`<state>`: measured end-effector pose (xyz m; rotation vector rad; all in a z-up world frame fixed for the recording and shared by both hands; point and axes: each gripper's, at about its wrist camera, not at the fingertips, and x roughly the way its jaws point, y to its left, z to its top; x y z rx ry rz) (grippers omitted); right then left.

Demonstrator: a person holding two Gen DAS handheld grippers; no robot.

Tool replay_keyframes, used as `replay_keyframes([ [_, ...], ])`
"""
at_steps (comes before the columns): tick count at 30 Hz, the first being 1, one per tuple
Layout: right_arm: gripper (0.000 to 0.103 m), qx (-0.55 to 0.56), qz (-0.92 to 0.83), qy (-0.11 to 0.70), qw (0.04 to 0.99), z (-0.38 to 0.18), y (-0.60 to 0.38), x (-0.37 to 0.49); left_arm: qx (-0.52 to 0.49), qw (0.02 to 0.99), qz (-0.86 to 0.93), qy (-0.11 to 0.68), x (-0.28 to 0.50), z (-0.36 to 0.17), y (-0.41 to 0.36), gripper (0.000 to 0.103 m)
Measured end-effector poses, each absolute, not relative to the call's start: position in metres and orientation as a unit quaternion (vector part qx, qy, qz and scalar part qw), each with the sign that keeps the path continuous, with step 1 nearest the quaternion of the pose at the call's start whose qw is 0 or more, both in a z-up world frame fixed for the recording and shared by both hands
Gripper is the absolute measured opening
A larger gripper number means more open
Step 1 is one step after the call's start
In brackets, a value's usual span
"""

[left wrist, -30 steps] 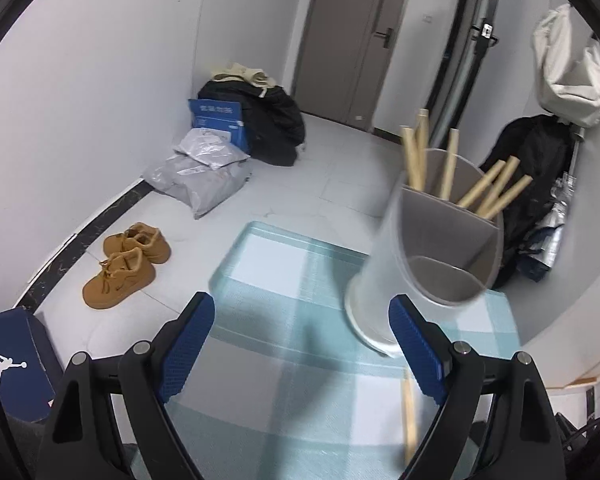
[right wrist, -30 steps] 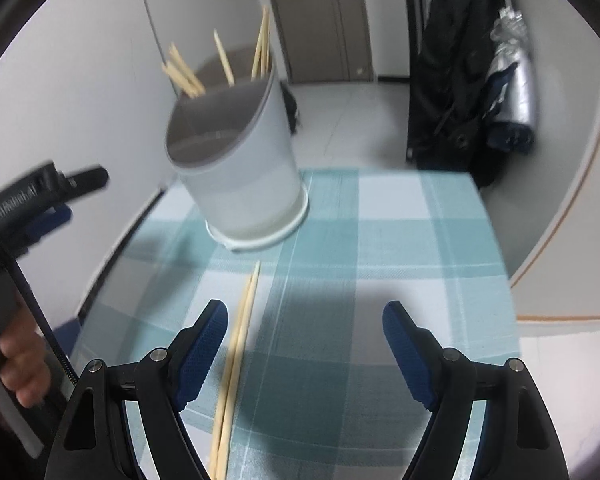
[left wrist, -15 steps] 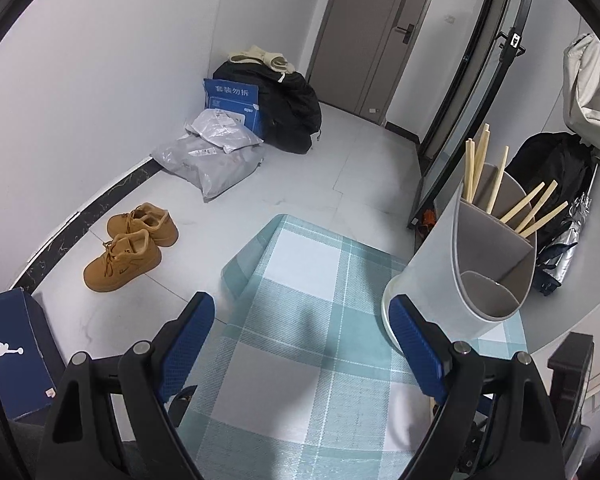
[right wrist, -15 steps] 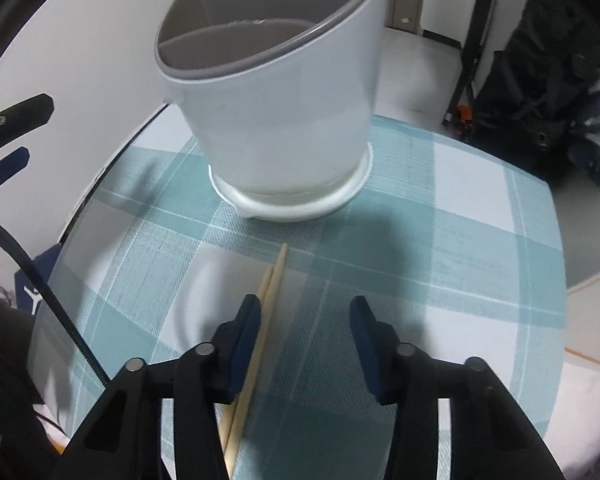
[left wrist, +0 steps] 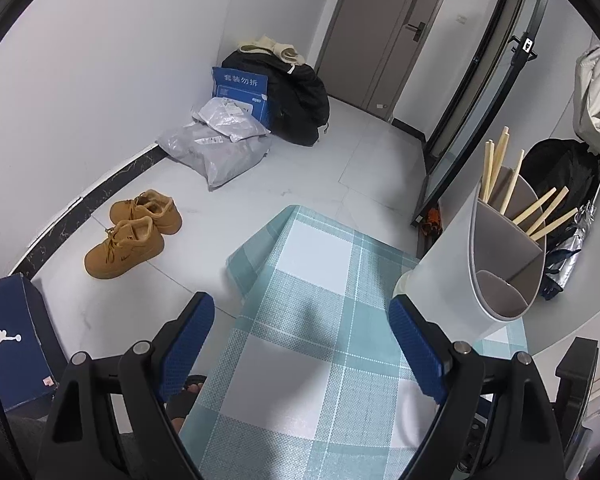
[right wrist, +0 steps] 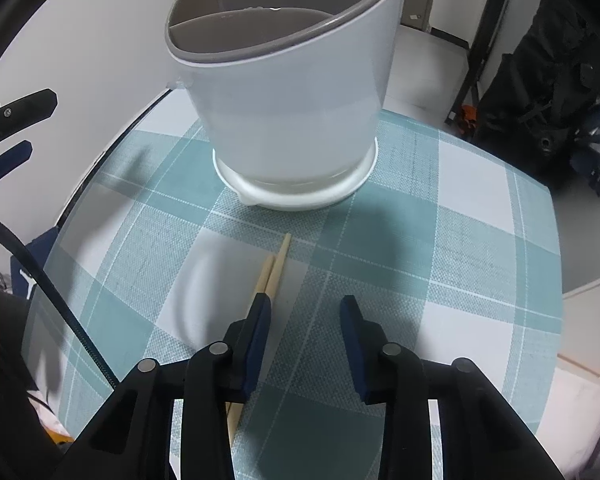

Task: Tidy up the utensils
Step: 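Pinch one chopstick with the right tool while the left tool pinches the other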

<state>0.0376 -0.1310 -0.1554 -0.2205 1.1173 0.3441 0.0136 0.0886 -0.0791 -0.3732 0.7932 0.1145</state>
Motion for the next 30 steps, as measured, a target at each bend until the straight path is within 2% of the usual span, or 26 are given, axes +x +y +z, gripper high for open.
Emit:
replay_keyframes([
  [11, 0.027, -0.115, 0.164, 0.521, 0.83, -0.16, -0.118, 0.046, -0.187, 0.902, 0.056, 0.385, 0.012, -0.079, 0.093, 0.087],
  [16, 0.015, -0.121, 0.17, 0.511, 0.834, -0.162, -0.11, 0.051, -0.187, 0.899, 0.058, 0.391, 0.016, -0.082, 0.095, 0.087],
  [17, 0.007, -0.12, 0.178, 0.513, 0.831, -0.162, -0.108, 0.052, -0.19, 0.898, 0.059, 0.392, 0.016, -0.083, 0.096, 0.087],
  [18, 0.006, -0.115, 0.185, 0.517, 0.828, -0.162, -0.108, 0.052, -0.192, 0.898, 0.06, 0.391, 0.015, -0.084, 0.097, 0.087],
  [30, 0.004, -0.038, 0.174, 0.516, 0.838, -0.155, -0.153, 0.04, -0.157, 0.906, 0.059, 0.388, 0.011, -0.08, 0.079, 0.087],
])
